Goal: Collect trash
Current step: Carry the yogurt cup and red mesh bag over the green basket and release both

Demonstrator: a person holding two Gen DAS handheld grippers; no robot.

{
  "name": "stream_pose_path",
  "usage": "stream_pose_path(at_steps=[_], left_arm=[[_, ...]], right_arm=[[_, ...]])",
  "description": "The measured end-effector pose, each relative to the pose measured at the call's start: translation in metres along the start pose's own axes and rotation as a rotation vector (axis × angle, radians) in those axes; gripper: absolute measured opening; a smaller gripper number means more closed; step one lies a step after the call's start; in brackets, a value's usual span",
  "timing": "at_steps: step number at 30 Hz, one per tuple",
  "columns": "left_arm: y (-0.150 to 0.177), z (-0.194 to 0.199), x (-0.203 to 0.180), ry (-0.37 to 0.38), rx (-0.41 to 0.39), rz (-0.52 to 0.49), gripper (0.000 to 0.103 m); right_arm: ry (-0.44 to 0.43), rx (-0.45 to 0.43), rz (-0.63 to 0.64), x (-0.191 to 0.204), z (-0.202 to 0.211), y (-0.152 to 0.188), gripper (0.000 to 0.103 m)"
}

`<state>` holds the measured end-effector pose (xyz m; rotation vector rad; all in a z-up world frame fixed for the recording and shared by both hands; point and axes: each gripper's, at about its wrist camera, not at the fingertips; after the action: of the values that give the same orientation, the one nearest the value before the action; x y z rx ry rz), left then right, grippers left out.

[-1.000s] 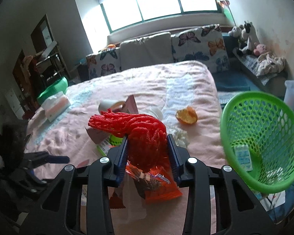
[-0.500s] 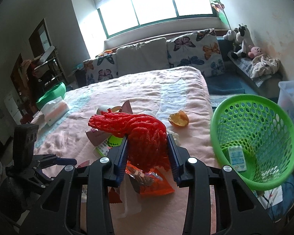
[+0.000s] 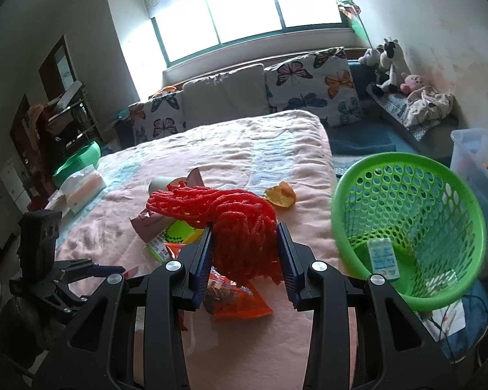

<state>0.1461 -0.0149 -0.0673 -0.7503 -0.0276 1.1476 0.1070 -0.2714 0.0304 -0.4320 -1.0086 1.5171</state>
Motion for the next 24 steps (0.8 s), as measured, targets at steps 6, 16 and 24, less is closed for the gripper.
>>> stream_pose_path(at_steps=[6,16,24], left_arm=[[0.002,0.005,0.000,-0.015,-0.029,0.006,0.089],[-0.004,0.042,-0.015,-0.013,-0.107,-0.015,0.088],[-0.033,0.056,-0.047,0.000,-0.158,-0.067,0.088]], right_arm=[[0.021,-0.005,-0.013,-0.007,0.003,0.002,0.039],[0.085,-0.017,-0.048,-0.032,0.014,0.003,0.039],[0.176,-0.020,-0.080,-0.070,0.018,0.001,0.039]])
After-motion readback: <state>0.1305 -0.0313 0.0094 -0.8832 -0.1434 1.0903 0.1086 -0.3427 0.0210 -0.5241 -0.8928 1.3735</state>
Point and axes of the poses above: each gripper's, at about its wrist camera, not at the fingertips, and z roughly against the way its jaws point, x to its left, y to its underside, and after that the axes turned 2 degrees about -y, right-handed
